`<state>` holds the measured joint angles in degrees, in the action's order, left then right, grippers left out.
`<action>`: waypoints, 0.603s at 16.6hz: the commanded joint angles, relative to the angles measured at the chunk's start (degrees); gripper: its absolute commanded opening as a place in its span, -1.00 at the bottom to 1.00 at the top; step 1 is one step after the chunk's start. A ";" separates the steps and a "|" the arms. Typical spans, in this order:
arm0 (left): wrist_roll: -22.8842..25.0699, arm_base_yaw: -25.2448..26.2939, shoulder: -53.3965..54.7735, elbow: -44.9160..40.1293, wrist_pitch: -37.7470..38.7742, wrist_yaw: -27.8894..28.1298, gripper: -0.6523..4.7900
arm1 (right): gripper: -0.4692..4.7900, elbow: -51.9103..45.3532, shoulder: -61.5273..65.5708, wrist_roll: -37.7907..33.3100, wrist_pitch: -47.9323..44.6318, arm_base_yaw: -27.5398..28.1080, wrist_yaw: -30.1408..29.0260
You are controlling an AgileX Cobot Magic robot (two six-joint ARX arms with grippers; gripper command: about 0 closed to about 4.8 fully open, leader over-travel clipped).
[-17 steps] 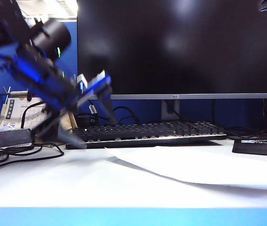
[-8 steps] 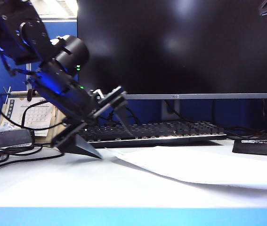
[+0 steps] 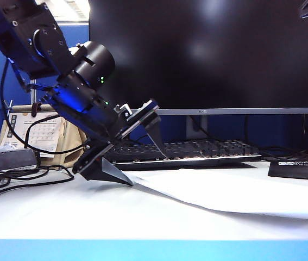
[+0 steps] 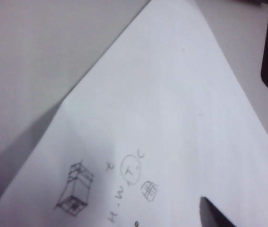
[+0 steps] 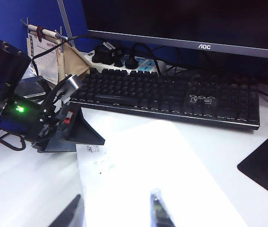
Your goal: Put a wrinkled paper upside down.
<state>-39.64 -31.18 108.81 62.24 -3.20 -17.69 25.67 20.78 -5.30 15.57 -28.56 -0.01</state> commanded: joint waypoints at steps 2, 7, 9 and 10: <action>-0.13 -0.70 2.19 0.11 -0.37 1.01 1.00 | -0.13 0.22 -0.02 -0.07 -0.76 0.00 0.07; -0.24 -0.81 2.36 0.11 -0.52 -0.81 -0.32 | -0.13 0.22 -0.02 -0.07 -0.81 0.02 0.07; -0.20 -0.81 2.36 0.11 -0.74 -1.86 -0.78 | -0.13 0.22 -0.02 -0.07 -0.81 0.00 0.04; -0.15 -0.81 2.36 0.11 -0.74 -1.86 -0.78 | -0.13 0.22 -0.02 -0.07 -0.81 0.00 0.07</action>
<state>-40.07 -31.99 111.37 62.19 -3.29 -19.20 25.67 20.78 -5.30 15.55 -28.53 -0.01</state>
